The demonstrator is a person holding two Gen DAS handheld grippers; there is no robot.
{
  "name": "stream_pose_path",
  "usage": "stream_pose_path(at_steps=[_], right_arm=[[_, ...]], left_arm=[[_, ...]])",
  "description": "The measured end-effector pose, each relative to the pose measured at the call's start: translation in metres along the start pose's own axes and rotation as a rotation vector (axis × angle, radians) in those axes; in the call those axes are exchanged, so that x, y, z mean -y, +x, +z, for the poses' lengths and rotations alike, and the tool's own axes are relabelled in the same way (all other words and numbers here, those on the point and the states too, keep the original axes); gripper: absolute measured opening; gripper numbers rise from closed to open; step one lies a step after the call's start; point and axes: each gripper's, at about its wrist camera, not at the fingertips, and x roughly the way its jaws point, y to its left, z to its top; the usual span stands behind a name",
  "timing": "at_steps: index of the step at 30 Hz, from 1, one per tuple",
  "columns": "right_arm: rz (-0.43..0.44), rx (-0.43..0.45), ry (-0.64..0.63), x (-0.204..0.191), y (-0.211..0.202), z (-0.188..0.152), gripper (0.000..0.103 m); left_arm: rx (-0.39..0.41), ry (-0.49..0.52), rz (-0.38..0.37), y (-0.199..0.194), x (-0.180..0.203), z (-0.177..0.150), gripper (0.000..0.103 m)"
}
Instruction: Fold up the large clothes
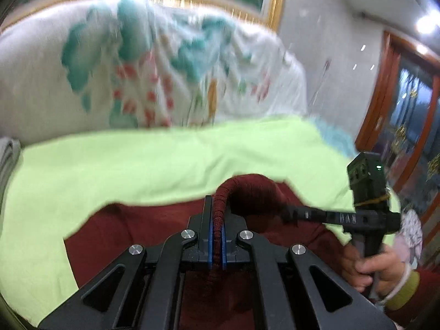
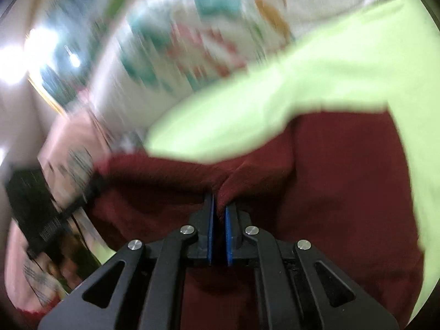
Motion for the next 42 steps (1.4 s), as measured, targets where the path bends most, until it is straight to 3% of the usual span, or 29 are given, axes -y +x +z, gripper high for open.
stream_pose_path(at_steps=[3,6,9,14,19,22,24,26,27,30,32,42], right_arm=[[0.000,0.101,-0.036,-0.003,-0.017,0.006,0.007],[-0.104,0.040,-0.058,0.011,-0.016,-0.014,0.008],[-0.167,-0.056,0.019,0.039,-0.017,-0.034,0.008],[-0.207,-0.060,0.059,0.058,-0.045,-0.045,0.008],[-0.173,-0.049,0.019,0.036,-0.050,-0.039,0.008],[-0.119,-0.079,-0.039,0.008,-0.033,-0.037,0.010],[-0.104,-0.111,-0.055,-0.005,-0.017,-0.038,0.018],[-0.117,-0.157,-0.066,-0.008,0.000,-0.041,0.035],[-0.129,-0.168,-0.062,-0.006,0.004,-0.042,0.037],[-0.246,-0.214,-0.036,0.014,0.016,-0.047,0.037],[-0.226,-0.215,0.002,0.027,0.011,-0.050,0.037],[-0.194,-0.126,-0.011,0.003,-0.049,-0.065,0.047]], left_arm=[[0.038,0.089,0.019,-0.013,0.014,-0.016,0.002],[-0.043,0.160,0.038,-0.004,0.029,-0.054,0.003],[-0.151,0.167,0.019,0.011,0.034,-0.095,0.004],[-0.238,0.106,0.014,0.003,0.021,-0.129,0.008],[-0.180,-0.031,0.034,-0.026,-0.001,-0.117,0.008],[-0.131,-0.067,-0.008,-0.029,0.003,-0.099,0.010],[-0.120,-0.072,-0.029,-0.021,0.010,-0.089,0.022],[-0.153,-0.074,-0.018,0.000,0.013,-0.085,0.035],[-0.180,-0.078,-0.001,0.009,0.012,-0.087,0.035],[-0.307,-0.069,0.141,0.045,-0.001,-0.097,0.032],[-0.358,-0.096,0.197,0.051,-0.018,-0.109,0.031],[-0.278,-0.297,0.208,-0.021,-0.041,-0.132,0.033]])
